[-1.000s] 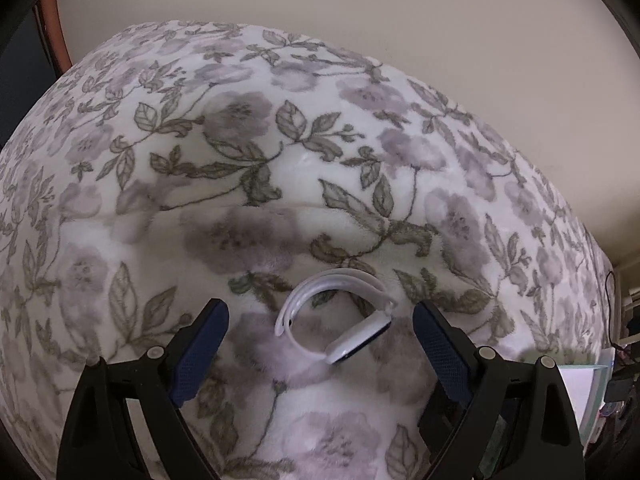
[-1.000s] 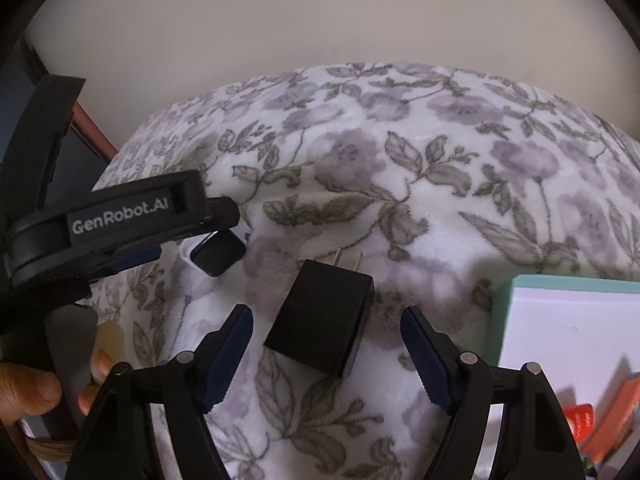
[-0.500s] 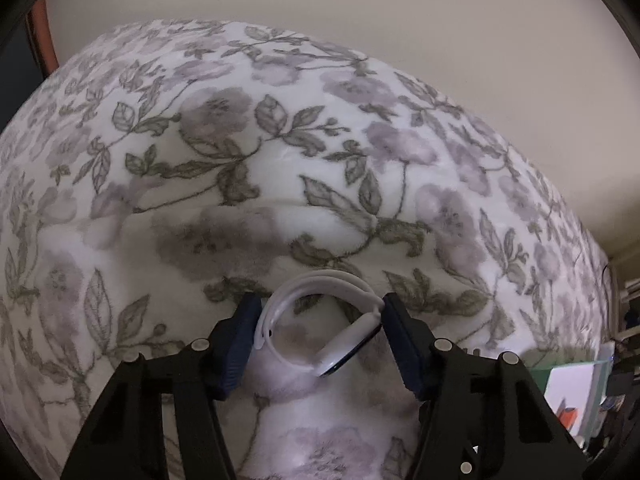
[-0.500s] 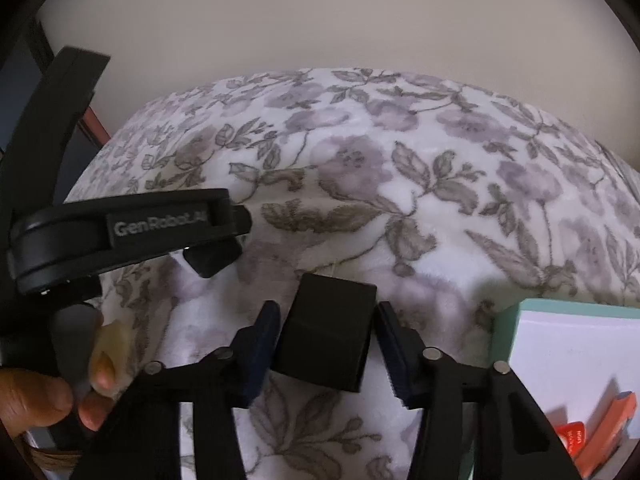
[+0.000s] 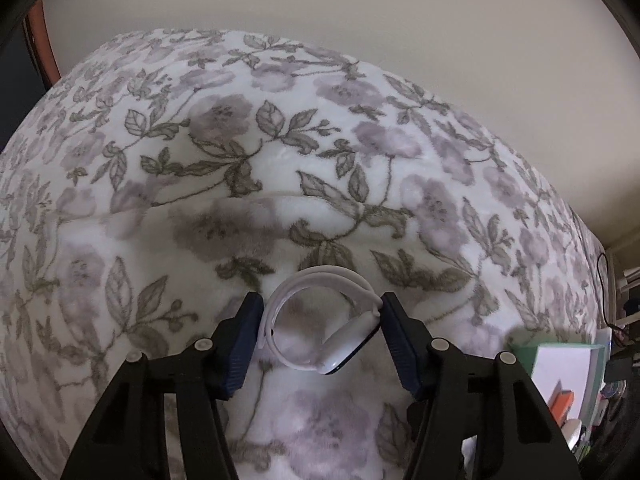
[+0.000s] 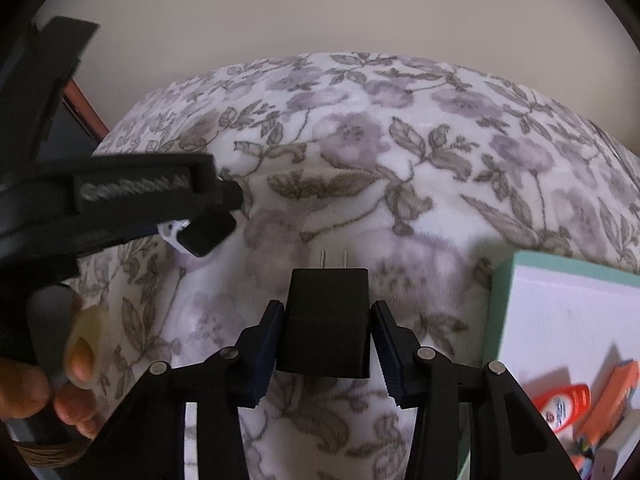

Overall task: Organize rigid objects
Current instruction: 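Carry the smartwatch with the left tool into the tray while the right tool carries the charger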

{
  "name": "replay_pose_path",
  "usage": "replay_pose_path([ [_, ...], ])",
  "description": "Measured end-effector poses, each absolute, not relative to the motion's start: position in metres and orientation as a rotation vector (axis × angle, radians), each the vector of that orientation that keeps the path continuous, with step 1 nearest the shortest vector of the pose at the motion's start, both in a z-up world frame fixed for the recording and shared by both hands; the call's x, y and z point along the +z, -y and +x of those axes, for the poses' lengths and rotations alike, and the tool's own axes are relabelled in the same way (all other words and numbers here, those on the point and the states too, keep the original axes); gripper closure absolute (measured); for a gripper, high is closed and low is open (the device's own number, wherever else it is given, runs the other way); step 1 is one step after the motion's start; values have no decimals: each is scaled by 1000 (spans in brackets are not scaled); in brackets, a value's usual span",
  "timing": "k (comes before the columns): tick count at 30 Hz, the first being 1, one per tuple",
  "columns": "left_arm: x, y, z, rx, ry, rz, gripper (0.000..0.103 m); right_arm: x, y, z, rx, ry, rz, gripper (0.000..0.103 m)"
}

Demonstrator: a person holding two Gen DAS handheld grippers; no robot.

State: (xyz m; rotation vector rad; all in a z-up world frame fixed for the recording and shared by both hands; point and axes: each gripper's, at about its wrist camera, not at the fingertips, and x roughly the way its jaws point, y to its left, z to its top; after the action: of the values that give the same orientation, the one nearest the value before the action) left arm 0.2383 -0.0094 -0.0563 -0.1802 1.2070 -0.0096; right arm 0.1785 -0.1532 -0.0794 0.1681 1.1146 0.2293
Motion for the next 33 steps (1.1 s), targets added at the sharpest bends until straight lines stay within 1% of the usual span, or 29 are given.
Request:
replay_pose_path([
  [7, -31, 8, 208, -5, -1192, -157, 42, -59, 165, 156, 218, -1124, 227, 55],
  [21, 17, 51, 130, -98, -1099, -132, 42, -8, 206, 84, 172, -1061, 324, 55],
  [27, 24, 65, 103, -135, -1080, -139, 42, 11, 217, 55, 136, -1020, 307, 55],
  [33, 23, 77, 85, -155, -1089, -140, 42, 16, 228, 36, 110, -1011, 297, 55],
])
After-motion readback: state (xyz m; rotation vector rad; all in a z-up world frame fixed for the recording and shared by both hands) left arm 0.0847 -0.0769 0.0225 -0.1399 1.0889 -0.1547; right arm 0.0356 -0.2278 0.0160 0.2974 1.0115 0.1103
